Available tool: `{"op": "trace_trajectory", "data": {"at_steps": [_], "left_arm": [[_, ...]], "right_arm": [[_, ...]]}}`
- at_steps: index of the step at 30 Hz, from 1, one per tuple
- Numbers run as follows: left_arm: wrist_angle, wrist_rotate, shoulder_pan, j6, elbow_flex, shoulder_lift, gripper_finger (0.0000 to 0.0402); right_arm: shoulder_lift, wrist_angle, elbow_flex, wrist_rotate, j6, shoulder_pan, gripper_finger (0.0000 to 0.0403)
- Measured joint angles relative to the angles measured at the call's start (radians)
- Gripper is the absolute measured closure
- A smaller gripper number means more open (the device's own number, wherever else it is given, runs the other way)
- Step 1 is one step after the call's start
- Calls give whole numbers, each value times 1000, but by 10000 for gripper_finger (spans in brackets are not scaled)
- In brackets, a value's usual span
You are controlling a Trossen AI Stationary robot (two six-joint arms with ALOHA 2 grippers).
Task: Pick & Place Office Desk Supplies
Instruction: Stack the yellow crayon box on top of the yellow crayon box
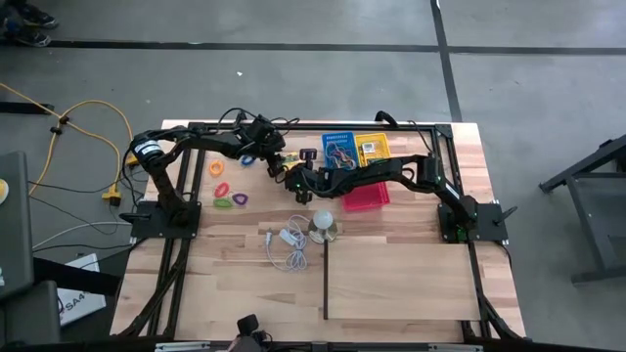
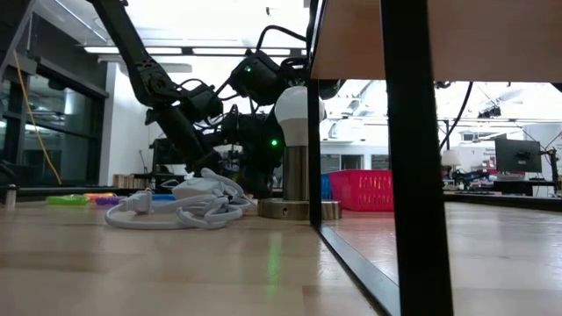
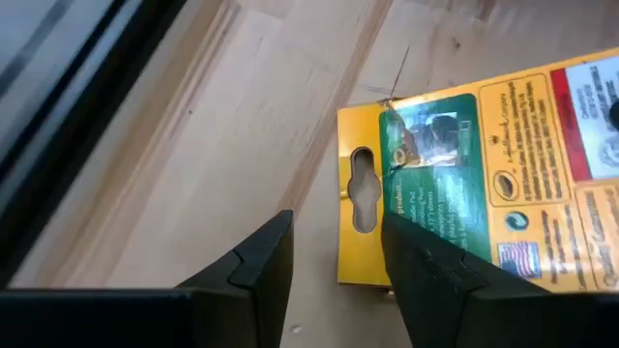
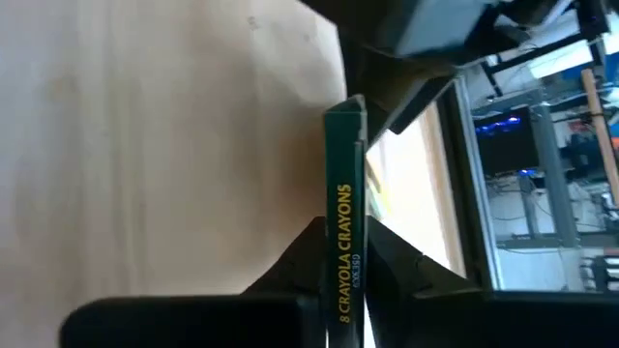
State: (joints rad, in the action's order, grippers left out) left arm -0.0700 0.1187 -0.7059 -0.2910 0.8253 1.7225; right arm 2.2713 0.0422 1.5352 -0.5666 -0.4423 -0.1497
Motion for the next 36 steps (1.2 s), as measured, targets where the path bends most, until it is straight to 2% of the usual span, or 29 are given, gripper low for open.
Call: {"op": "trace_trajectory", "data": {"at_steps": [3, 11, 23, 31, 36], "left_arm": [[-7, -2, 1, -10, -1, -31, 250], [-34, 2, 1, -33, 1, -110, 250], [-51, 1, 1, -32, 2, -115, 250], [-50, -1, 1, -30, 3, -115, 250], [-60, 2, 1, -30, 3, -116, 250]], "right_arm": [[-1, -3, 0, -27, -3, 2, 385], [2, -11, -1, -85, -30, 20, 385], [-14, 3, -3, -217, -44, 60, 386], [-135, 120, -2, -208, 13, 107, 386], [-205, 214, -1, -131, 95, 111, 386]]}}
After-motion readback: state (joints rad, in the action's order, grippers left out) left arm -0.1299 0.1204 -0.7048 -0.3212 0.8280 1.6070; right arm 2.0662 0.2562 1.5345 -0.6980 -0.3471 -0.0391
